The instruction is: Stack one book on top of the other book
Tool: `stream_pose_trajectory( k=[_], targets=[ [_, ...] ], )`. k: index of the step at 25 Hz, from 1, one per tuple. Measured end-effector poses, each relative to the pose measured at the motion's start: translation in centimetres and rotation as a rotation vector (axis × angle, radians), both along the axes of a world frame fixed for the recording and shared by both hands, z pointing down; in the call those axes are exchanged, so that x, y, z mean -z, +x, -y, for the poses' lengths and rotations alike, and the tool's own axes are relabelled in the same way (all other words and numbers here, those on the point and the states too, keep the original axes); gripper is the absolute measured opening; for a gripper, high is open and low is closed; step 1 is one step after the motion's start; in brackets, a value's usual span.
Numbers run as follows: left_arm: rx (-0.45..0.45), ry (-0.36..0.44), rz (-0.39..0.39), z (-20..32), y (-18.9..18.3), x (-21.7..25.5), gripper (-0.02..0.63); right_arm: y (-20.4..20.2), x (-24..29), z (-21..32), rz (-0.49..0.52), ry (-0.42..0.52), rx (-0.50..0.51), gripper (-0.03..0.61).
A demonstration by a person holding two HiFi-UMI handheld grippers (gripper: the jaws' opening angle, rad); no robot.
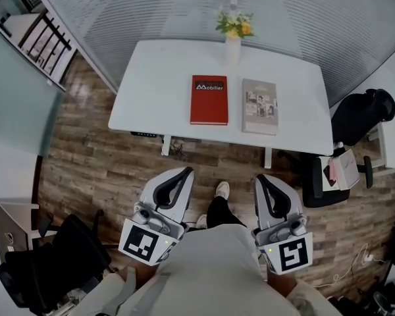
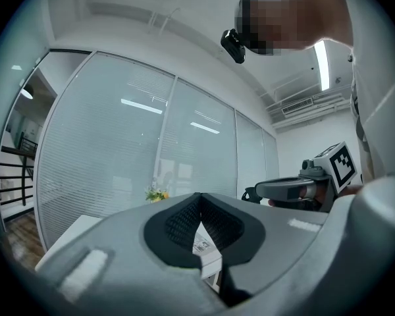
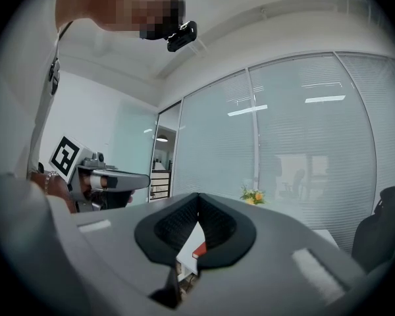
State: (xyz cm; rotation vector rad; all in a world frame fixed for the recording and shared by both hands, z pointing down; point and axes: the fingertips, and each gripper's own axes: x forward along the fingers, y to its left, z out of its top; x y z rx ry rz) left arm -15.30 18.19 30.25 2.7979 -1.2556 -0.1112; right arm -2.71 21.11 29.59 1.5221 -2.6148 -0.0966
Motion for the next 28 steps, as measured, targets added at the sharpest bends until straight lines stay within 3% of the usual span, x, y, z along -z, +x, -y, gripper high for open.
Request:
stream_pose_trajectory(
  k=[28],
  targets=[
    [0.041,-0.026,0.025,16.2,9.8,0.6,0.002,9.7,0.1,16.6,0.029,-0.015,0.062,0.006]
  ],
)
